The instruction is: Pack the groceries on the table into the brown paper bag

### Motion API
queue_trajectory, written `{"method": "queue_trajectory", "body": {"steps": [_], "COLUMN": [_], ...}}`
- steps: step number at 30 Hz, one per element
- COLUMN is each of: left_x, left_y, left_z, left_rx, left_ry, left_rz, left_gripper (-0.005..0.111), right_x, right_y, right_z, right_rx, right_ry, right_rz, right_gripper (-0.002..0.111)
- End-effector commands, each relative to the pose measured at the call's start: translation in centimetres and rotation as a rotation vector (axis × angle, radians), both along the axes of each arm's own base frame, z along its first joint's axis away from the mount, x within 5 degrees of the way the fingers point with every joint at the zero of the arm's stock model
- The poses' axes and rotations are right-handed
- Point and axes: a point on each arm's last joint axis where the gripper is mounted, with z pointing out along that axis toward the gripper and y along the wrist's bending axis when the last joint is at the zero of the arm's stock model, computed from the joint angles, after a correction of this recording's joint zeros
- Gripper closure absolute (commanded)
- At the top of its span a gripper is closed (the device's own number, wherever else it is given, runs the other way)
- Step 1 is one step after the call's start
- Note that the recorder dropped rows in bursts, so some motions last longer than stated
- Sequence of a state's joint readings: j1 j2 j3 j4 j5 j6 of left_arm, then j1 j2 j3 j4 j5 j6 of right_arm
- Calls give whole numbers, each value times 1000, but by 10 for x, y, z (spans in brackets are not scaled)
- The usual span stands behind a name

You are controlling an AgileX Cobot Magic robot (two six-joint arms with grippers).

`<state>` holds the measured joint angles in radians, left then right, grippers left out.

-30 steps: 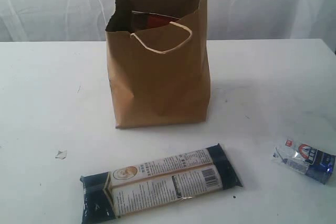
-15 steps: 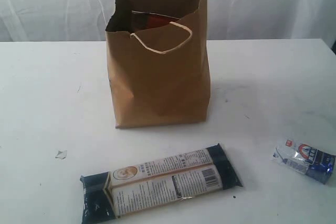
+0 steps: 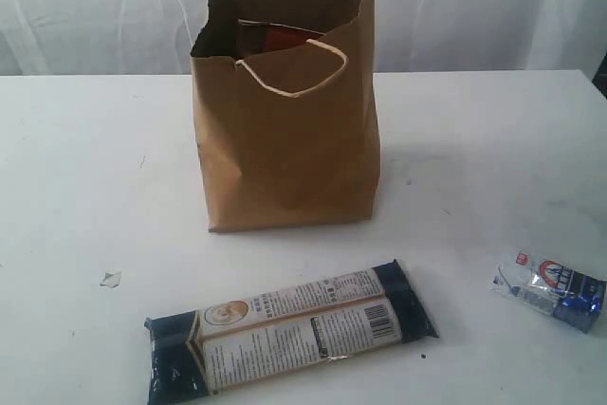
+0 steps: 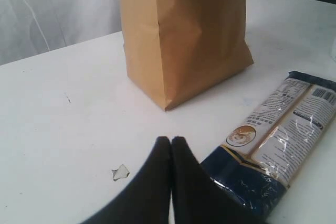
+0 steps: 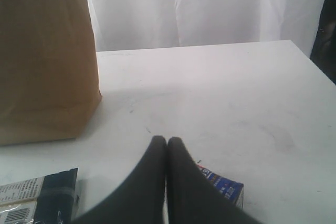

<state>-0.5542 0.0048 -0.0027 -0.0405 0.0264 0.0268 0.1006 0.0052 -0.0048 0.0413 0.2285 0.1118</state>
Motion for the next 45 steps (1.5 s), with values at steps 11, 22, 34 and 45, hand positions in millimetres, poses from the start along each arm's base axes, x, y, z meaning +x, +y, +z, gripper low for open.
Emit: {"method": "queue_trajectory", "body": {"steps": [11, 22, 34, 45], "left_x": [0, 0, 0, 0], "left_y": [0, 0, 0, 0], "left_z": [-1, -1, -1, -1], "left_rx": [-2, -2, -2, -2], "left_ry": [4, 4, 4, 4], "left_rz": [-5, -5, -5, -5], "left_gripper": [107, 107, 107, 107], "right_x": [0, 0, 0, -11], "right_y": [0, 0, -2, -3], "right_z": [-1, -1, 24, 69], "right_rx": [-9, -9, 358, 294], "right_ry": [-9, -9, -241, -455], "right_rz": [-2, -2, -19, 6], "right_gripper": [108, 108, 108, 108]}}
